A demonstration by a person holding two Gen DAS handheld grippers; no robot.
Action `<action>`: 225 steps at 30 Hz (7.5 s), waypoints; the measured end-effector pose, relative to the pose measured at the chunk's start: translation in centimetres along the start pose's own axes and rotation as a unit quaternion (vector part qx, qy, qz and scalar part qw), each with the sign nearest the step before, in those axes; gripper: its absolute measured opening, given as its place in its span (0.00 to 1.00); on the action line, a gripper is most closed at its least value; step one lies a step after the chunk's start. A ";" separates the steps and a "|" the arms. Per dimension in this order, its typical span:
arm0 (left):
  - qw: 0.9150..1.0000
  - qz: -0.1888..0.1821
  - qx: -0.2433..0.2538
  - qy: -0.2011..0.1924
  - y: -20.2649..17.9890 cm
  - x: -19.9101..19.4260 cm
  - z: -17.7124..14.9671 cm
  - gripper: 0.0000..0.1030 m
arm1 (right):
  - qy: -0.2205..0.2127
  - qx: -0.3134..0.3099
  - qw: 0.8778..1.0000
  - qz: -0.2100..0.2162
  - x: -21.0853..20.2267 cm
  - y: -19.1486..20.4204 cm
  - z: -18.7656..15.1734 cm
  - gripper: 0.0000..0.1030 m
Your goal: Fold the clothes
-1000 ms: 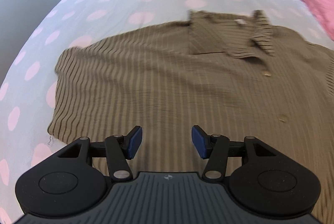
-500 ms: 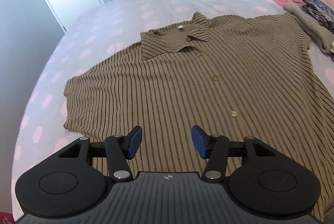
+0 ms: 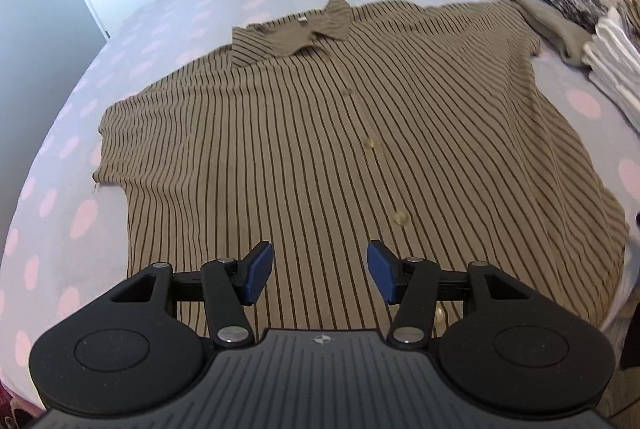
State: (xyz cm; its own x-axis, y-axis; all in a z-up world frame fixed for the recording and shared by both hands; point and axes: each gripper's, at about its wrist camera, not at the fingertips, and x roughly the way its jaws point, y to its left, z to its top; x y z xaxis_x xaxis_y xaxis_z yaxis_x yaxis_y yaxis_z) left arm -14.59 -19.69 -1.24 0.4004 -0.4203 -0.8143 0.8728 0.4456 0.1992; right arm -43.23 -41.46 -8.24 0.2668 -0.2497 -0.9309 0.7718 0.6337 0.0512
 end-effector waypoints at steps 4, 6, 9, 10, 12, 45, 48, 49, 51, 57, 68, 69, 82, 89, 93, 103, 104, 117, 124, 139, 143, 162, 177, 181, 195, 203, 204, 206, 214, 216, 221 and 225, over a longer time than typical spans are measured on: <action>1.000 -0.001 -0.001 0.000 -0.2 -0.2 -0.7 0.49 | -0.001 0.017 1.000 -0.006 -0.1 -0.7 -0.5 0.27; 1.000 -0.003 -0.006 0.003 -0.1 -0.1 -1.0 0.49 | 0.003 0.016 1.000 -0.010 0.0 -0.7 -0.6 0.27; 1.000 -0.002 -0.003 0.008 -0.1 0.1 -1.2 0.49 | 0.005 0.003 0.999 -0.033 0.2 -0.4 -0.7 0.27; 1.000 -0.001 -0.001 0.009 -0.2 0.2 -1.2 0.49 | 0.004 -0.002 0.999 -0.039 0.2 -0.3 -0.7 0.27; 1.000 -0.002 0.000 0.012 -0.2 0.4 -1.4 0.49 | 0.004 -0.008 0.999 -0.038 0.3 -0.3 -0.7 0.27; 0.998 0.002 0.029 0.054 -1.4 2.8 -2.4 0.49 | 0.000 -0.050 0.998 -0.023 0.5 1.4 -0.6 0.29; 0.998 0.001 0.030 0.056 -1.4 2.9 -2.4 0.49 | 0.000 -0.052 0.998 -0.021 0.5 1.4 -0.6 0.29; 0.998 0.002 0.031 0.058 -1.4 3.0 -2.4 0.49 | -0.001 -0.051 0.998 -0.020 0.5 1.4 -0.5 0.29; 0.998 0.003 0.031 0.062 -1.4 3.1 -2.5 0.49 | -0.003 -0.047 0.999 -0.023 0.4 1.2 -0.5 0.29; 0.996 0.002 0.037 0.081 -1.8 3.9 -2.9 0.49 | -0.024 0.014 0.999 -0.019 -0.3 -0.5 0.1 0.29; 0.994 -0.005 0.067 0.091 -3.2 4.5 -3.6 0.49 | -0.006 0.043 0.999 0.028 1.5 -0.4 0.6 0.29; 0.994 -0.005 0.068 0.091 -3.2 4.5 -3.6 0.49 | -0.002 0.047 0.998 0.031 1.9 -0.3 0.7 0.29; 0.993 -0.002 0.060 0.098 -2.6 4.9 -3.6 0.49 | -0.013 0.038 0.999 -0.019 -1.1 0.7 0.5 0.00; 0.993 -0.013 0.078 0.092 -3.6 4.6 -3.4 0.49 | -0.031 0.103 0.994 0.010 -2.7 -2.0 0.1 0.04; 0.992 -0.014 0.083 0.092 -4.1 4.6 -3.6 0.49 | -0.017 0.075 0.997 0.023 -1.0 -0.3 0.2 0.25; 0.990 -0.011 0.086 0.107 -3.9 5.5 -4.4 0.49 | 0.023 0.000 1.000 -0.015 3.4 2.7 1.3 0.27; 0.990 -0.011 0.085 0.108 -3.8 5.6 -4.4 0.49 | 0.032 -0.010 0.999 -0.027 3.7 3.0 1.2 0.16; 0.989 -0.023 0.094 0.112 -4.2 5.9 -4.6 0.49 | 0.011 0.071 0.995 -0.071 -2.8 -0.3 -0.1 0.01; 0.988 -0.025 0.098 0.116 -4.6 5.7 -5.1 0.49 | 0.065 0.068 0.989 -0.118 -1.5 -1.2 -1.7 0.01; 0.984 -0.058 0.096 0.141 -4.9 6.2 -6.8 0.46 | 0.051 0.064 0.985 -0.151 -2.3 -1.0 -1.7 0.09; 0.979 -0.074 0.108 0.155 -5.3 6.0 -7.2 0.40 | 0.001 0.031 0.997 -0.074 -4.0 1.0 -1.3 0.10; 0.987 -0.003 -0.109 0.114 9.4 3.0 -5.8 0.45 | -0.053 -0.057 0.997 0.009 -5.5 8.4 0.2 0.24; 0.966 0.051 -0.156 0.201 19.0 5.6 -9.4 0.35 | -0.061 -0.110 0.990 0.068 -4.1 13.8 2.3 0.26; 0.967 0.053 -0.136 0.209 18.6 5.9 -9.9 0.03 | -0.060 -0.107 0.991 0.056 -3.8 13.9 2.4 0.26; 0.955 0.043 -0.176 0.234 21.9 3.9 -9.3 0.26 | -0.054 -0.086 0.993 0.052 -4.4 14.0 5.0 0.33; 0.953 0.022 -0.267 0.143 28.6 3.3 -3.5 0.40 | -0.052 -0.060 0.996 0.045 -3.7 14.0 9.7 0.36; 0.951 0.022 -0.278 0.133 29.4 3.6 -2.7 0.40 | -0.052 -0.059 0.996 0.046 -3.6 14.1 10.3 0.36; 0.947 0.022 -0.297 0.120 30.7 4.7 -1.3 0.40 | -0.057 -0.058 0.995 0.050 -3.6 14.4 11.4 0.37; 0.941 0.022 -0.327 0.083 34.8 12.8 3.3 0.40 | -0.082 -0.072 0.994 0.020 -1.2 16.0 15.3 0.39; 0.939 0.021 -0.334 0.077 35.9 14.7 4.3 0.41 | -0.078 -0.070 0.994 0.014 -0.1 16.3 16.2 0.39; 0.938 0.022 -0.343 0.044 38.7 19.4 6.9 0.41 | -0.058 -0.063 0.996 0.013 2.3 16.3 17.6 0.39; 0.927 0.002 -0.373 0.025 41.3 23.0 8.9 0.41 | -0.054 -0.041 0.997 0.022 4.0 16.0 18.3 0.39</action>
State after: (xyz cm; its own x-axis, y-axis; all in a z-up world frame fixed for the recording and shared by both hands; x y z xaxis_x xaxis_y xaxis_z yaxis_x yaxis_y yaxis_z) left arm 33.16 -17.97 -6.86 0.3732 -0.3882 -0.8426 0.4270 0.8782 -0.2155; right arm -19.22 -45.73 -4.50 0.3631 -0.2951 -0.8838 0.7092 0.7027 0.0567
